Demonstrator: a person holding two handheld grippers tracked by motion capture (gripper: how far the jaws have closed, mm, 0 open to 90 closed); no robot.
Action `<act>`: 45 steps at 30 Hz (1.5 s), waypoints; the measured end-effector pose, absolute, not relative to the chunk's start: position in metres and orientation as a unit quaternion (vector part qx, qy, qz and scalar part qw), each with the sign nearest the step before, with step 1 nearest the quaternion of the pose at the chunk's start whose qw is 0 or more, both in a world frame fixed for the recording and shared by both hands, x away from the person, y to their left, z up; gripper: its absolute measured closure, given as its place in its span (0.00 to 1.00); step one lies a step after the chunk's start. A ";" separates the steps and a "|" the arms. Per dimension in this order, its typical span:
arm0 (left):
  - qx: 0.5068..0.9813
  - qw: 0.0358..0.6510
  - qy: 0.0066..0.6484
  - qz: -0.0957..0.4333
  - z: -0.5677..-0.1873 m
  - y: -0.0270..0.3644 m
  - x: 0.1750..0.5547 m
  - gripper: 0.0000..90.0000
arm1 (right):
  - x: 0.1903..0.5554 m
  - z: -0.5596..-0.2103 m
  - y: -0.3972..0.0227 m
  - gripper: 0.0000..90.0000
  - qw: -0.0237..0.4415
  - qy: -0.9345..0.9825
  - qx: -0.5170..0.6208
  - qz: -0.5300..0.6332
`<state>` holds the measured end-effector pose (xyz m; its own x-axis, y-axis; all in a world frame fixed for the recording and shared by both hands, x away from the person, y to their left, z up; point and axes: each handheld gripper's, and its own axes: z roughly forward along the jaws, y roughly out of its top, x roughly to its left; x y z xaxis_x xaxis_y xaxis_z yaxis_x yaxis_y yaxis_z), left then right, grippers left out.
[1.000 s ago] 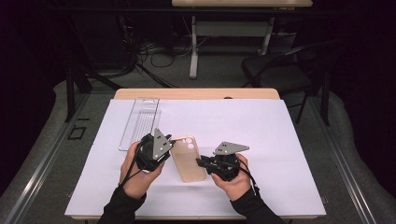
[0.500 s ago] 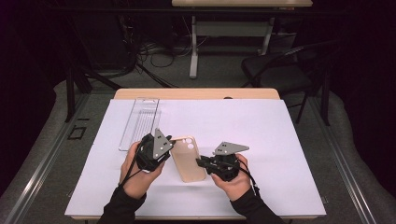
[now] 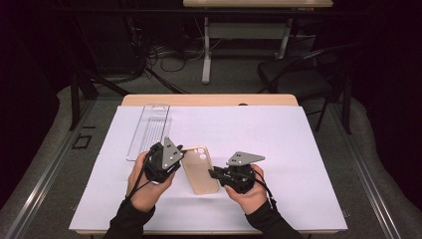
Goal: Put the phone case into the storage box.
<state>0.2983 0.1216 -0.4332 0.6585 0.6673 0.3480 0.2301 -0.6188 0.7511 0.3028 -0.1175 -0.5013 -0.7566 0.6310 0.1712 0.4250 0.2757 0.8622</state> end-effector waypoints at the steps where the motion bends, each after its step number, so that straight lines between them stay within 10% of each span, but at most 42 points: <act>1: 0.842 0.346 0.266 0.316 -0.433 0.122 0.298 0.88 | 0.303 -0.501 -0.117 0.91 0.102 0.792 0.333 0.501; 45: 0.836 0.359 0.280 0.308 -0.432 0.124 0.297 0.90 | 0.303 -0.503 -0.116 0.90 0.093 0.788 0.335 0.508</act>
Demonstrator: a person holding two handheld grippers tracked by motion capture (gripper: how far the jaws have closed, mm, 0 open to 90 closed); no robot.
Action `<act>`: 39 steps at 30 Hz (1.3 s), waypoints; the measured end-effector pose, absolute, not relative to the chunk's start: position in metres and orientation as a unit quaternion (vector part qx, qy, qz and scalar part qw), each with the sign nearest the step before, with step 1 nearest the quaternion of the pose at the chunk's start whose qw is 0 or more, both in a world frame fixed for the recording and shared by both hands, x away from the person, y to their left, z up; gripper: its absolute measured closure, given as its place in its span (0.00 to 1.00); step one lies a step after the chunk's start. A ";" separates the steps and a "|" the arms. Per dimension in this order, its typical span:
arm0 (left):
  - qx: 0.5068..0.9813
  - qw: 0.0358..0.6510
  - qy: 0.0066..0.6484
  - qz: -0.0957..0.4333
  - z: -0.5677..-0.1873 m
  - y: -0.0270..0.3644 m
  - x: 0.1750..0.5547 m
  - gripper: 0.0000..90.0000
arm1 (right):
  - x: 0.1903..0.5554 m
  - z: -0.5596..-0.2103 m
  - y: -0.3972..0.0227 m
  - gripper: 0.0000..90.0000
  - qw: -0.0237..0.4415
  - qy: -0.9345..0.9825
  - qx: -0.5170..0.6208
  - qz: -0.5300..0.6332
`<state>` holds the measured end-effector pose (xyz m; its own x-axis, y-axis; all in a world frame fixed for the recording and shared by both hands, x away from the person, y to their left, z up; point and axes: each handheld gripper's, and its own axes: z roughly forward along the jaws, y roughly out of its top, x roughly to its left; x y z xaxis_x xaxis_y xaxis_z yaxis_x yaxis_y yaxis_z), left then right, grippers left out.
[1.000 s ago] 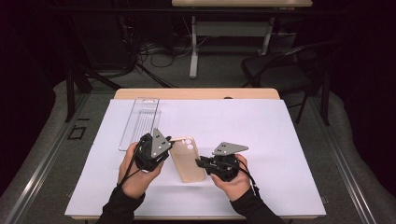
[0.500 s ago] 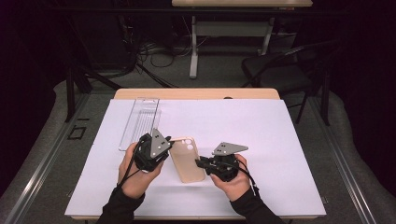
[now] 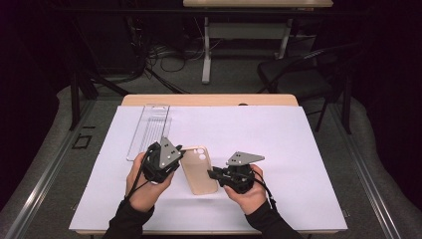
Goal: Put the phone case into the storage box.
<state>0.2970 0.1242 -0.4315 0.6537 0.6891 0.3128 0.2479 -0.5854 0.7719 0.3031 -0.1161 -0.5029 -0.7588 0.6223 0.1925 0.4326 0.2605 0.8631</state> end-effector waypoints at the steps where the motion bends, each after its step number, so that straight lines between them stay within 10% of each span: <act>1: 0.835 0.359 0.281 0.308 -0.432 0.124 0.297 0.89 | 0.303 -0.503 -0.116 0.89 0.093 0.788 0.334 0.509; 39: 0.819 0.371 0.300 0.319 -0.433 0.139 0.305 0.89 | 0.305 -0.492 -0.130 0.66 0.105 0.766 0.336 0.538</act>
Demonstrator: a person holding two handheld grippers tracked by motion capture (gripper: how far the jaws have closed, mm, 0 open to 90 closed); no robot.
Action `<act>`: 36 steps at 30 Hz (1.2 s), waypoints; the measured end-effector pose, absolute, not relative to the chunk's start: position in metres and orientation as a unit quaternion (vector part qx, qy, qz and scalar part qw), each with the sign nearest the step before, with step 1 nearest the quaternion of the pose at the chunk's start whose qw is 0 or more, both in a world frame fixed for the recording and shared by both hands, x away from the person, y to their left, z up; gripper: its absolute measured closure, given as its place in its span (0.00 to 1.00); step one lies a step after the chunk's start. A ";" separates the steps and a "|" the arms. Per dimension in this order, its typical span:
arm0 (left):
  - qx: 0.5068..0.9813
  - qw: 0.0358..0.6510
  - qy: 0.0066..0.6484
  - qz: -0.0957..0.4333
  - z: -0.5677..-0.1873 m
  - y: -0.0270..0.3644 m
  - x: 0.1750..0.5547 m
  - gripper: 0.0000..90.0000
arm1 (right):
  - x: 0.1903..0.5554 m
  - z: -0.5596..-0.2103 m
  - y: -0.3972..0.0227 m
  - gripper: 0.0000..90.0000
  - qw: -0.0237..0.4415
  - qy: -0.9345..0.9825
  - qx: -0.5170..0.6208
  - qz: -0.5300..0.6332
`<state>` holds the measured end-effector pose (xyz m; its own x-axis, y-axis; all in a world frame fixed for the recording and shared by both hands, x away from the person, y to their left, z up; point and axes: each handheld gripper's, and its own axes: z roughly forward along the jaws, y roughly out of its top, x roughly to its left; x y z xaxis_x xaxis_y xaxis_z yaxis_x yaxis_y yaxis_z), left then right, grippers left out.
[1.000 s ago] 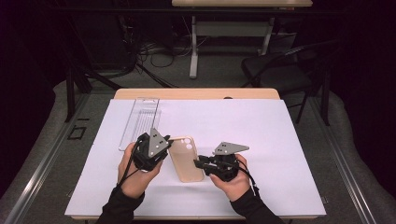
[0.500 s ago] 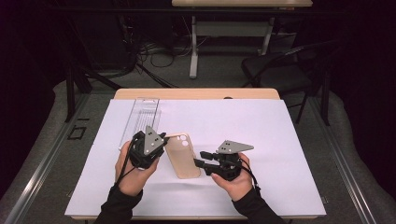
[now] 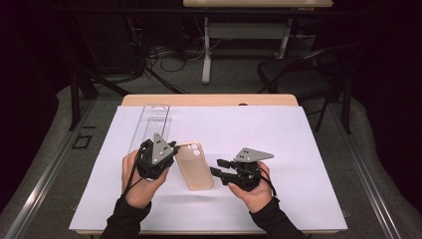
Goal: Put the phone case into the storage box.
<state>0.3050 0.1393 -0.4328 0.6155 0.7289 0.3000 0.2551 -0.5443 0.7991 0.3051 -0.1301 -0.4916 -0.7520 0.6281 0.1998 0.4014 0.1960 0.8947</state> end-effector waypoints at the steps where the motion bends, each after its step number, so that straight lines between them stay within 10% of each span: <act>1: 0.818 0.372 0.301 0.319 -0.433 0.140 0.305 0.89 | 0.305 -0.491 -0.131 0.66 0.105 0.767 0.336 0.536; 36: 0.806 0.395 0.282 0.340 -0.438 0.147 0.319 0.89 | 0.292 -0.492 -0.168 0.58 0.179 0.792 0.318 0.490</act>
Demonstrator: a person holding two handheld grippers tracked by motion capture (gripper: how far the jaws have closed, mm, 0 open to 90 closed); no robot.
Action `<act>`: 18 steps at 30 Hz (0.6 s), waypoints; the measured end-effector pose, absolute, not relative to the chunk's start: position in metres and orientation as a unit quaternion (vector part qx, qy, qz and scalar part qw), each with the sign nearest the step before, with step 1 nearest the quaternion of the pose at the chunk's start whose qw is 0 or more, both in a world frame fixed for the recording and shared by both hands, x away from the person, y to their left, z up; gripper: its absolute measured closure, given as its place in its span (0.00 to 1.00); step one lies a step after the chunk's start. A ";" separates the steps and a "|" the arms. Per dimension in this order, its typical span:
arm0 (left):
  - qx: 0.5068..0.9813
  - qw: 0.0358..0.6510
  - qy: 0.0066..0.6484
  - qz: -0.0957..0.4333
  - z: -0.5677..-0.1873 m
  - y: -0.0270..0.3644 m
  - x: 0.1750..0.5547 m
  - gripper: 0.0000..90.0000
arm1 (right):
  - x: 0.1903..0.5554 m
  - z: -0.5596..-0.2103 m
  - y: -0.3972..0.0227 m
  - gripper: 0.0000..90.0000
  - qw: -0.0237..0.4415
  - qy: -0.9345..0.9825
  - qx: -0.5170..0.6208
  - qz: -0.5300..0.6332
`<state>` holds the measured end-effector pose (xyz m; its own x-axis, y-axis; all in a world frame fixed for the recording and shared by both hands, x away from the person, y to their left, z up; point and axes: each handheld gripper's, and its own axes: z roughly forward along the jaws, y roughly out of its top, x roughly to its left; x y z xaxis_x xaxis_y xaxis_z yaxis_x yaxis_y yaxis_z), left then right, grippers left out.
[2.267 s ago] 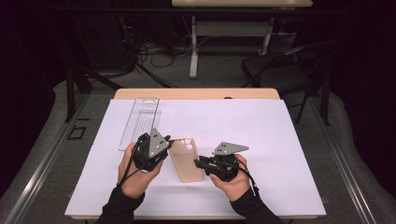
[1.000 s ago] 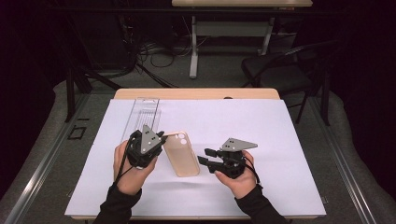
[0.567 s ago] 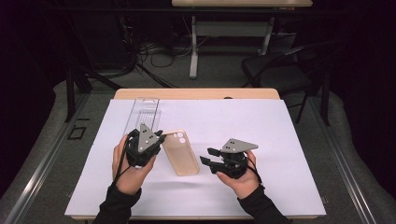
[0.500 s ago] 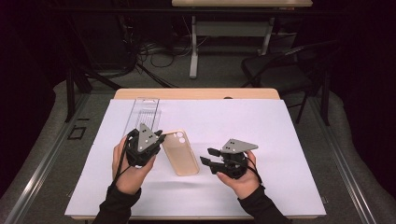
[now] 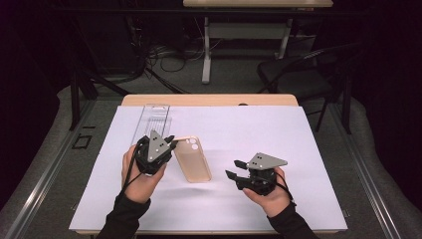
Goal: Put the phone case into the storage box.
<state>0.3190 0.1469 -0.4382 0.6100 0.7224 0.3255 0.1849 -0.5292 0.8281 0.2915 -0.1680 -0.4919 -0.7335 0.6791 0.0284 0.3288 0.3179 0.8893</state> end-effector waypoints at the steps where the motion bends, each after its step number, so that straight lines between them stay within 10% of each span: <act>1: 0.807 0.394 0.279 0.341 -0.438 0.147 0.320 0.89 | 0.291 -0.493 -0.171 0.58 0.180 0.791 0.320 0.489; 18: 0.801 0.392 0.251 0.376 -0.427 0.145 0.337 0.89 | 0.291 -0.499 -0.201 0.49 0.210 0.776 0.338 0.489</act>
